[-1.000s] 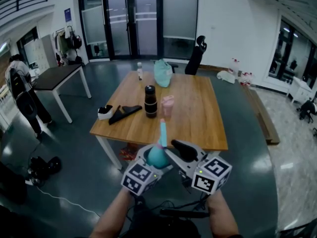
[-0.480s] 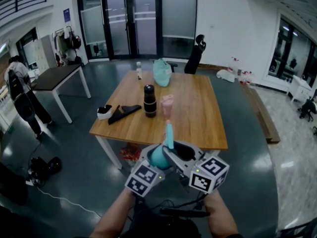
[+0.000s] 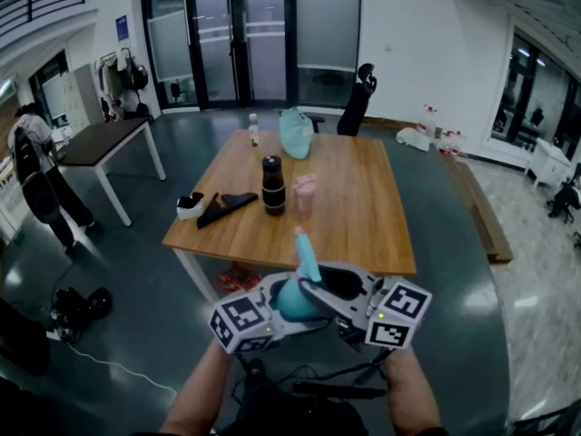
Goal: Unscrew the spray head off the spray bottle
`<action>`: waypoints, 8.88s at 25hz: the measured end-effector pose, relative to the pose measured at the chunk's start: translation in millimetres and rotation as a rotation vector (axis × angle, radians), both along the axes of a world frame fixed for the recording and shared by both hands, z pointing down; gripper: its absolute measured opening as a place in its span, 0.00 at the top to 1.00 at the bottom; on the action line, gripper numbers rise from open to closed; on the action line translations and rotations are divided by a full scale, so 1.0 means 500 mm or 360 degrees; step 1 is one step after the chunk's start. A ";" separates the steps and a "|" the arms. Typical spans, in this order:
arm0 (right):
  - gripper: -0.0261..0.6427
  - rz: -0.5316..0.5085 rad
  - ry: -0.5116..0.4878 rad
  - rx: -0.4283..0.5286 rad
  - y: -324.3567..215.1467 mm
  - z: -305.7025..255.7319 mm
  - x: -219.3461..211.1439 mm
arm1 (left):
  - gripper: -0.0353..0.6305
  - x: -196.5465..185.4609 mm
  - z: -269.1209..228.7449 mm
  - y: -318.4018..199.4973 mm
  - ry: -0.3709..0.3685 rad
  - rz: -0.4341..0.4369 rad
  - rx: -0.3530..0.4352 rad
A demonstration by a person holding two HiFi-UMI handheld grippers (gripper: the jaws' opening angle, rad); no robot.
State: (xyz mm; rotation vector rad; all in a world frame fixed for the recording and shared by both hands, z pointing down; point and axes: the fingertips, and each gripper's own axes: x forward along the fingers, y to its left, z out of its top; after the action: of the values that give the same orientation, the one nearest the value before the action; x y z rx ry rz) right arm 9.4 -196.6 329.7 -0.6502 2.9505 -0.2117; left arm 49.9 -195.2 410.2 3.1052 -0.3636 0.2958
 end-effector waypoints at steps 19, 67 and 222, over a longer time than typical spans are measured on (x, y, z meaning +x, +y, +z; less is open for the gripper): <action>0.71 0.0418 0.0066 -0.0046 -0.077 0.002 0.000 | 0.29 -0.037 0.018 -0.129 -0.0115 -0.0708 0.0064; 0.75 0.0216 0.0081 0.0087 -0.035 -0.010 0.009 | 0.29 0.005 0.000 -0.057 -0.0037 -0.0280 0.0020; 0.71 0.0385 0.0189 -0.0014 -0.050 0.019 0.008 | 0.29 -0.010 0.026 -0.114 -0.0057 -0.0737 0.0076</action>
State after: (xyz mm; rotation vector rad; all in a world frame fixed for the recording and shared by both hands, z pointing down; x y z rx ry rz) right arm 13.4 -221.8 339.0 -1.0454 2.9458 -0.1692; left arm 44.8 -252.1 423.3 2.9397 -1.0759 0.3345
